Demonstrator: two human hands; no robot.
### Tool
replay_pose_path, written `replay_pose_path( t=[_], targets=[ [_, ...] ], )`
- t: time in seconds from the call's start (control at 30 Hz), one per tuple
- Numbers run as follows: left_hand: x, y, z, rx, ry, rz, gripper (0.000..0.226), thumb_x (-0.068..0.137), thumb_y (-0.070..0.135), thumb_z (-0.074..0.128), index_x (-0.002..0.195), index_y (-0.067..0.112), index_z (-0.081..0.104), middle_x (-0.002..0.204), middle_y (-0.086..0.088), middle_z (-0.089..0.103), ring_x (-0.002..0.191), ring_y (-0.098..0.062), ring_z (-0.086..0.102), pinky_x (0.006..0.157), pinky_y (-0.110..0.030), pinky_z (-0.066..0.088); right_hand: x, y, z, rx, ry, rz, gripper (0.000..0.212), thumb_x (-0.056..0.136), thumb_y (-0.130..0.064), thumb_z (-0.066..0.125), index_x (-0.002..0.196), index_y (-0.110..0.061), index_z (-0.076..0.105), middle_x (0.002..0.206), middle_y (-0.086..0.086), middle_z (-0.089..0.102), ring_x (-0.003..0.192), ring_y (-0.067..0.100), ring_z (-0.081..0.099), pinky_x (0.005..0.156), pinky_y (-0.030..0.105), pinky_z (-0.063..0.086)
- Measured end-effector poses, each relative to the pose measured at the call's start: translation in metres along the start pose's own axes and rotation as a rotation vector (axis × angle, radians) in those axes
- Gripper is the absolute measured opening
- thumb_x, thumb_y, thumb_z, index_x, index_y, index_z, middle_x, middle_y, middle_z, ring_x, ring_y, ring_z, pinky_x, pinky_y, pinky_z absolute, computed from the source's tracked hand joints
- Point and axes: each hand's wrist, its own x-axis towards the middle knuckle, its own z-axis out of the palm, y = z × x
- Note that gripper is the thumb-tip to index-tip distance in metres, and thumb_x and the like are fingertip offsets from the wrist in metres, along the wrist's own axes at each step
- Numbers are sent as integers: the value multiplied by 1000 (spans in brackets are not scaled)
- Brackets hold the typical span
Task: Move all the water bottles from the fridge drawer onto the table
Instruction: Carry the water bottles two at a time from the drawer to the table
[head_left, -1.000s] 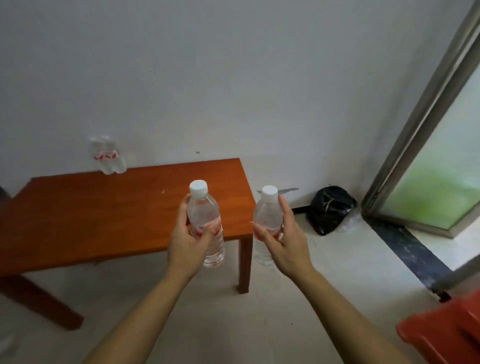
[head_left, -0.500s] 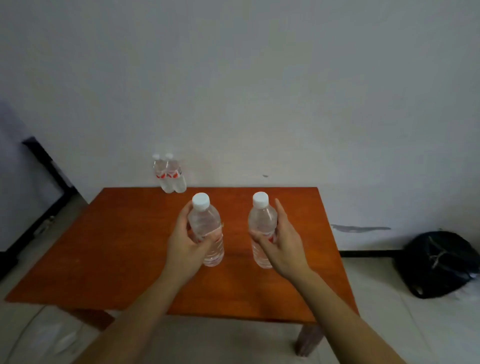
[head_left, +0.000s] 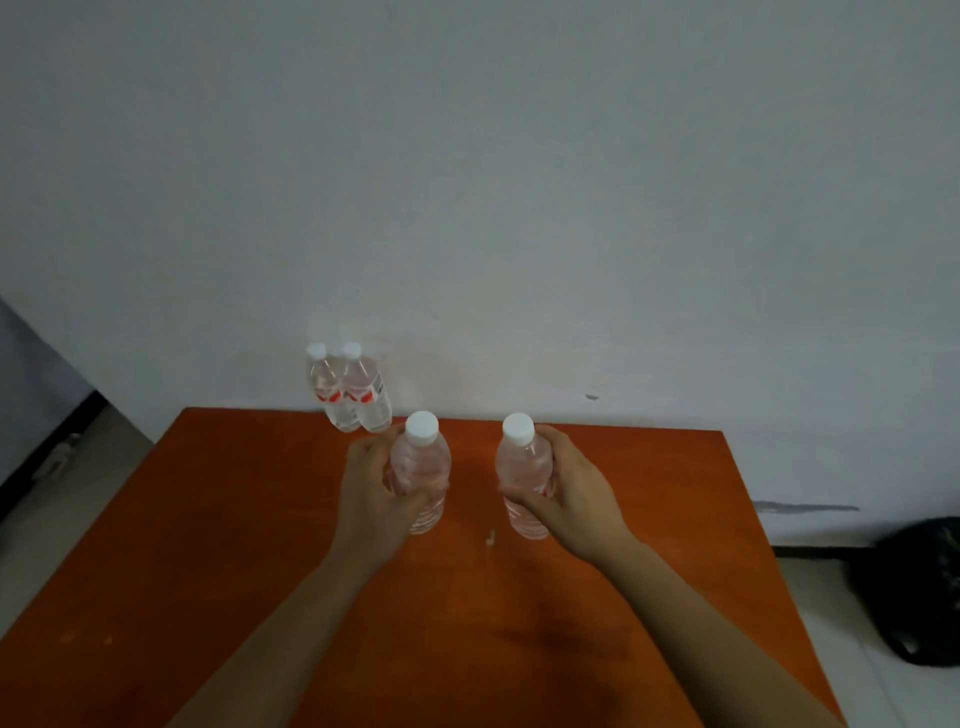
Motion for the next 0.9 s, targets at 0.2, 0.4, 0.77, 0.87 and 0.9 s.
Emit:
replay_pose_path(
  t=[0.2, 0.4, 0.77, 0.87, 0.9],
  targets=[
    [110, -67, 11, 16, -138, 3, 69, 65, 44, 87, 127, 26, 62, 119, 9, 64, 111, -16, 58, 91, -35, 48, 81, 6, 48, -130, 32, 149, 76, 72, -70, 72, 133, -39, 40, 124, -13, 63, 104, 12, 64, 77, 32, 55],
    [179, -123, 29, -63, -221, -15, 70, 67, 26, 87, 131, 27, 60, 119, 7, 64, 104, -14, 63, 88, -33, 51, 156, 13, 97, -141, 42, 274, 73, 72, -57, 79, 132, -35, 44, 124, -5, 65, 105, 21, 64, 79, 36, 54],
    [236, -170, 55, -75, -219, -59, 55, 86, 18, 76, 136, 25, 54, 127, 8, 66, 118, -13, 60, 97, -41, 52, 240, 13, 153, -45, -3, 366, 73, 78, -31, 84, 141, -23, 47, 130, 3, 63, 115, 24, 60, 94, 41, 52],
    [243, -172, 57, -82, -204, -57, 56, 88, 14, 73, 138, 24, 49, 127, 4, 65, 117, -18, 62, 93, -47, 53, 253, 3, 164, 9, -34, 336, 69, 80, -25, 82, 139, -18, 48, 130, 4, 63, 114, 25, 60, 96, 45, 51],
    [244, -172, 58, -63, -201, -54, 59, 89, 11, 71, 141, 24, 46, 130, 2, 64, 118, -20, 61, 93, -48, 54, 259, 0, 167, 10, -42, 328, 67, 80, -23, 81, 139, -17, 49, 129, 6, 63, 114, 27, 60, 95, 46, 51]
  ],
)
